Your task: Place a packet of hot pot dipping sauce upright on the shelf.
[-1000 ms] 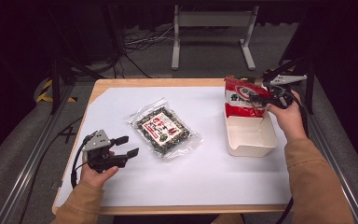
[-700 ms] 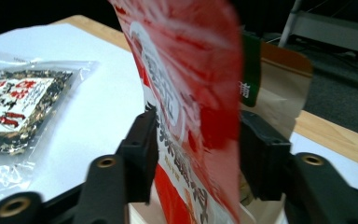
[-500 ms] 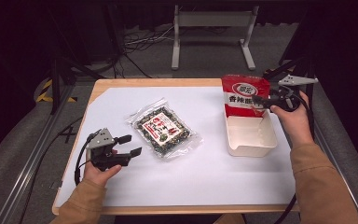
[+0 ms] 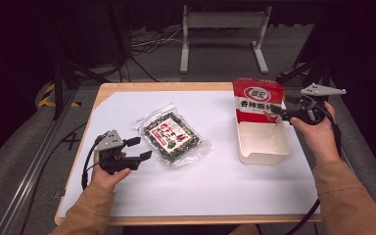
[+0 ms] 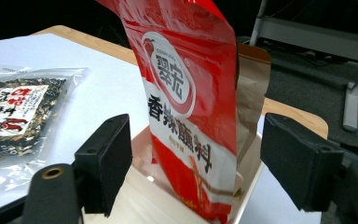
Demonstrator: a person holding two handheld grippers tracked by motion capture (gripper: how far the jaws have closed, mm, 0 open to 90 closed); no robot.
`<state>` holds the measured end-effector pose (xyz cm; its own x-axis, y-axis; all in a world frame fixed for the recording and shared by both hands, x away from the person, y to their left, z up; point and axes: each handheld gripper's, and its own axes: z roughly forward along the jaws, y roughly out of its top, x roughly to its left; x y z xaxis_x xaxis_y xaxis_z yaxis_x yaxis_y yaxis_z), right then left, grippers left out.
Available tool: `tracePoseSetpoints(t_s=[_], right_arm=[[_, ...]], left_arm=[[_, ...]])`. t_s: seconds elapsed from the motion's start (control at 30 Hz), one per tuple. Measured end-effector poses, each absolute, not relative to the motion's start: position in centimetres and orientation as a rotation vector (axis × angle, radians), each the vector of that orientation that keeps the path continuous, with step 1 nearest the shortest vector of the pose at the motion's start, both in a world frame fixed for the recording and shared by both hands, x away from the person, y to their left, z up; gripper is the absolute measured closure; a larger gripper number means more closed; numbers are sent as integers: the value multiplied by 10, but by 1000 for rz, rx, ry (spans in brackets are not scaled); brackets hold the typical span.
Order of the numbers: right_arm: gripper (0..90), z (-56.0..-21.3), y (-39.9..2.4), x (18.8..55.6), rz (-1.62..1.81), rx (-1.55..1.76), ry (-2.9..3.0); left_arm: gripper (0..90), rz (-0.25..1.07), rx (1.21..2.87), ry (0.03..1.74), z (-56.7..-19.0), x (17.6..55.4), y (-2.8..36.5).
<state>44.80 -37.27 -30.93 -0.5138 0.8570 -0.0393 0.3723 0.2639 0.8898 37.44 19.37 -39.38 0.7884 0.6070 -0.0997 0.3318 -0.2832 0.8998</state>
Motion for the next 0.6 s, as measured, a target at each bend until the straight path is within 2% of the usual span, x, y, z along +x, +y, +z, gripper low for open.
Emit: tracePoseSetpoints(t_s=[0.3,0.6], right_arm=[[243,-302,-367,422,1247,1096,2021],[299,-301,-352,397,1318,1015,2036]], left_arm=[[316,345,1909,735,-395,377,196],[319,336,1925,738,-395,378,197]])
